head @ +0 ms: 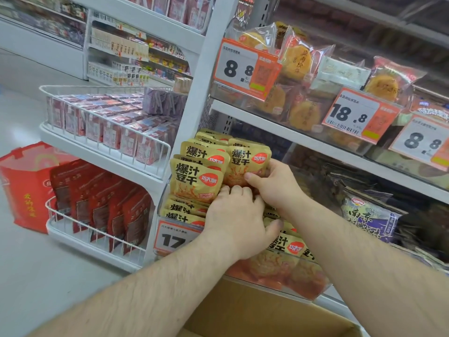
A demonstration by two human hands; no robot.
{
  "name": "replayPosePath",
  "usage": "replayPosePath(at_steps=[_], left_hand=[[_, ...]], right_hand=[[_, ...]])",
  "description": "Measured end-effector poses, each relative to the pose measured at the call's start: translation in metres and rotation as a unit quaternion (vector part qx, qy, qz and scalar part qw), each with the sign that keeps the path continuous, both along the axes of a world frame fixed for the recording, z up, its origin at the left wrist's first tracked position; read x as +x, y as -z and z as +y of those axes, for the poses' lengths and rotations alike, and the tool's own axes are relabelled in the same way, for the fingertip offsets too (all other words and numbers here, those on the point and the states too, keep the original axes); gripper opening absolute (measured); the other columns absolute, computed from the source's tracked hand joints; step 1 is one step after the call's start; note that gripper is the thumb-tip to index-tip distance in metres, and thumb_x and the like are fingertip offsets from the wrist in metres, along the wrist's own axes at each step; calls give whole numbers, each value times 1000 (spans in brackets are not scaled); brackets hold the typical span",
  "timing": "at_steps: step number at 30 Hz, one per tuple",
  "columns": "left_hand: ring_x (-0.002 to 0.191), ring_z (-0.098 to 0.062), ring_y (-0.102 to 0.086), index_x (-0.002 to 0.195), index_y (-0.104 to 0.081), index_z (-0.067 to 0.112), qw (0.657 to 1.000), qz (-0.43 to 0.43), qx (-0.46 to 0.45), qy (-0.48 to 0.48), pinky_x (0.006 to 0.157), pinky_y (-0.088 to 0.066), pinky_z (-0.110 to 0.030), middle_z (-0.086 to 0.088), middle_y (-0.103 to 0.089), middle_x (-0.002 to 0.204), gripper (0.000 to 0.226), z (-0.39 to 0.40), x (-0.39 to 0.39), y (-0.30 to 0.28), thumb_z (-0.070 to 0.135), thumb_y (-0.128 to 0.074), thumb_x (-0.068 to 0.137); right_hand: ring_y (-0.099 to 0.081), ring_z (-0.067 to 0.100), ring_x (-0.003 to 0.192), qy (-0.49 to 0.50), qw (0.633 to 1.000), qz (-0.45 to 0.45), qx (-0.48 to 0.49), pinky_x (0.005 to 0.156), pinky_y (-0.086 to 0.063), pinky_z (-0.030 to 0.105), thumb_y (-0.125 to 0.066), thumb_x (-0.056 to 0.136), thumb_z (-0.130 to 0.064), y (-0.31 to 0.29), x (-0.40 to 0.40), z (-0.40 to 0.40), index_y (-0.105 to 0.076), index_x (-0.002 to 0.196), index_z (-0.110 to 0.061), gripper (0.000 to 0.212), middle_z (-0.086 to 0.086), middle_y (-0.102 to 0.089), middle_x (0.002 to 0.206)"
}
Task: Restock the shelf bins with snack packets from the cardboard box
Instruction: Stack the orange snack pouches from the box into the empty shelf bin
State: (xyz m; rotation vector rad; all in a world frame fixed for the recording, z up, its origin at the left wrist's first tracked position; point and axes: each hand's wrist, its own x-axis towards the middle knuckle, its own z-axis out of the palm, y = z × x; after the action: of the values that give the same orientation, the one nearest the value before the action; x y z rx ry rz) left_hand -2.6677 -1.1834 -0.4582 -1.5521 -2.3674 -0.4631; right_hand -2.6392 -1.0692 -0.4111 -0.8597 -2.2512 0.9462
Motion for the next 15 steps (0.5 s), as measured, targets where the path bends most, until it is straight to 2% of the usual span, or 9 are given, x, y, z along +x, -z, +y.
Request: replayPosePath(at_steps=[4, 10, 15], left_hand=[[123, -32, -45, 138, -47, 12, 1000, 6, -14, -1, 115, -28, -48, -16, -53, 130, 70, -1, 0, -2, 62, -23, 95], [126, -33, -45, 137, -48, 12, 1000, 1, -16, -1, 114, -28, -49, -17, -52, 135, 69, -1, 1, -1, 62, -24, 95], [128, -33, -43, 138, -48, 12, 1000, 2, -25, -4, 115, -27, -49, -18, -50, 138, 70, 0, 0, -3, 62, -23, 96]], right_hand=[[-69, 14, 93, 10, 999, -18, -43, 88, -56, 38, -73, 86, -17, -2, -1, -1, -71, 104, -20, 18, -6, -74, 95], [-69, 16, 88, 44, 994, -47, -89, 88, -56, 42, -78, 82, -19, -1, 2, 2, -74, 91, -21, 10, -4, -75, 88], [-70, 16, 88, 51, 993, -54, -87, 88, -56, 42, -79, 81, -19, -1, 1, 3, -75, 88, -21, 9, -4, -75, 87]])
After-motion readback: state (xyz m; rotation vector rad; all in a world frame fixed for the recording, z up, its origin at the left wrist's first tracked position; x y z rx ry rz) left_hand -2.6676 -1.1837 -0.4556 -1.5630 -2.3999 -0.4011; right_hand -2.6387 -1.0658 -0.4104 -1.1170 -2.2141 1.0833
